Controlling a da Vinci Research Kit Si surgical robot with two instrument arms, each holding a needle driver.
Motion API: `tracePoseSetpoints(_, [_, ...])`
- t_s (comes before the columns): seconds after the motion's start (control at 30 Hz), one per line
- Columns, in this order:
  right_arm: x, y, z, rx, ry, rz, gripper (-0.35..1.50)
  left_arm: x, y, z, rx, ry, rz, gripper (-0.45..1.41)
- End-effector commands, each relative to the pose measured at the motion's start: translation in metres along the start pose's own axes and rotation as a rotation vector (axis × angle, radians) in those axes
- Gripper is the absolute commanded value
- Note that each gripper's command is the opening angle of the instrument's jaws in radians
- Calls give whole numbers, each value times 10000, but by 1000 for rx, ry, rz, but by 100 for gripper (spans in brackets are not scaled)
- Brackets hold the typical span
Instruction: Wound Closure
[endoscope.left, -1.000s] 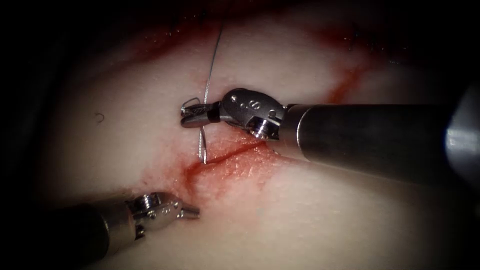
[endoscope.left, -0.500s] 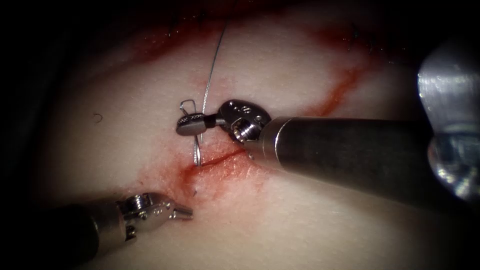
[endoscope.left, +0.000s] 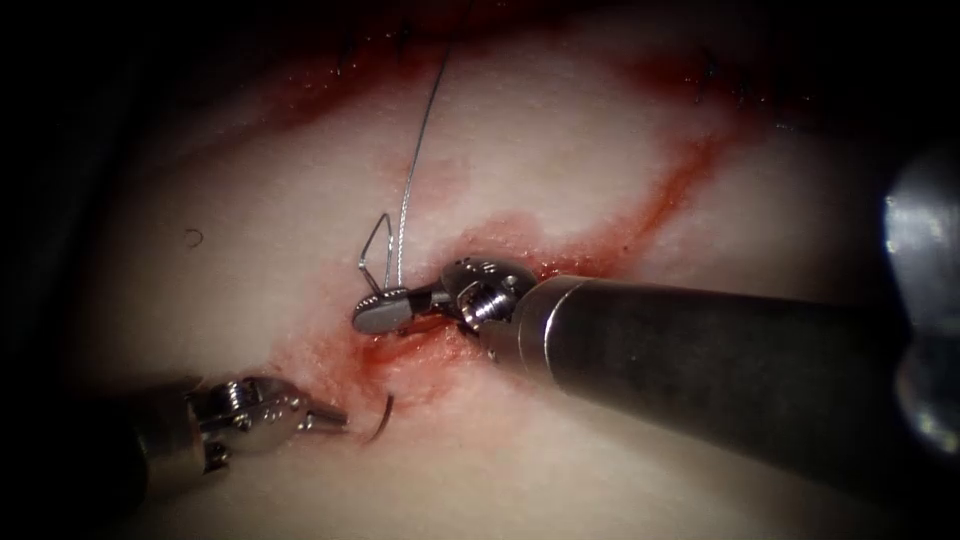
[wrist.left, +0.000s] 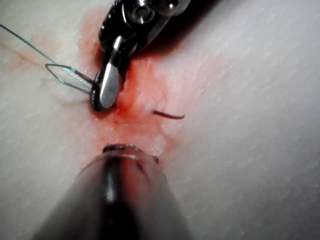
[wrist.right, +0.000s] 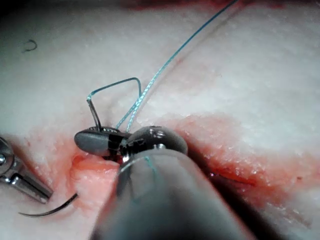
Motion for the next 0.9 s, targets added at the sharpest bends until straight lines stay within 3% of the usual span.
tracePoseSetpoints(0.03, [-12,5,12,8,-12,10,-35,1,0,8,-1,0,1,2])
tracePoseSetpoints(0.17, [-22,7,7,8,-12,38,-35,1,-1,5,-2,14,0,0])
tracePoseSetpoints(0.23, [-12,10,-3,-20,71,49,-33,3,-3,3,1,32,-2,-3])
tracePoseSetpoints(0.3, [-2,13,-11,-23,112,0,14,5,-6,3,5,55,-5,-3])
tracePoseSetpoints(0.33, [8,16,-20,-30,128,-61,68,6,-9,4,12,84,-12,-5])
tracePoseSetpoints(0.43, [23,23,-40,-40,135,-135,111,4,-20,11,-31,178,18,-6])
tracePoseSetpoints(0.7, [45,32,-116,-149,143,-326,121,13,-32,30,-49,304,184,4])
tracePoseSetpoints(0.9, [56,17,-157,-142,127,-383,128,29,-30,26,-50,369,233,19])
